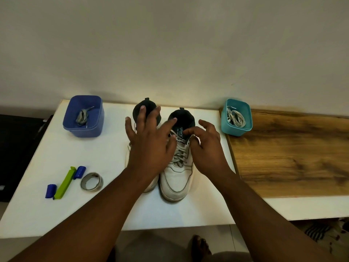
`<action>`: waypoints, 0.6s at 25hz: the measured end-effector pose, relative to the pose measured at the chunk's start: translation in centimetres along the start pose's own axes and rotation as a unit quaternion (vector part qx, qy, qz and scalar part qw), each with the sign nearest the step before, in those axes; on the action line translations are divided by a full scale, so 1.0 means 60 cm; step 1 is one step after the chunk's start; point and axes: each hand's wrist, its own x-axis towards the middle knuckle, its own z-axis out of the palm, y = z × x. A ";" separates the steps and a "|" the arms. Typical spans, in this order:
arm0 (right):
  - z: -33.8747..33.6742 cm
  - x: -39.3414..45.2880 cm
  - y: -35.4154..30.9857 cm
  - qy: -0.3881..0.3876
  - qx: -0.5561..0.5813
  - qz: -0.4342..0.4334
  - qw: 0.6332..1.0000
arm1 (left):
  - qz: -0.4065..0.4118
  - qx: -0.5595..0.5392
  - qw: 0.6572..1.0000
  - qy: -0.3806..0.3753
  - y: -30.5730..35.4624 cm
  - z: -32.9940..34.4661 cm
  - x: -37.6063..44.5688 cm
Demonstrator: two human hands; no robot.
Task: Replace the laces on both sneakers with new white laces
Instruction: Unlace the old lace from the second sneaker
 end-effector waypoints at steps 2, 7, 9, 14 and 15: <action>0.003 -0.003 0.000 -0.003 -0.001 -0.009 1.000 | 0.000 -0.003 1.000 -0.004 -0.003 0.003 0.001; 0.006 -0.011 -0.012 0.001 -0.031 -0.038 0.999 | -0.054 -0.028 0.995 0.080 -0.020 -0.010 0.006; 0.015 -0.012 -0.019 -0.016 -0.080 -0.055 0.995 | -0.129 -0.017 0.985 0.112 -0.021 -0.017 0.007; 0.028 -0.012 -0.019 -0.025 -0.103 -0.059 0.993 | -0.191 -0.045 0.971 0.137 -0.016 -0.028 0.003; 0.027 -0.011 -0.017 -0.017 -0.094 -0.053 0.994 | -0.177 -0.050 0.974 0.134 -0.012 -0.030 0.004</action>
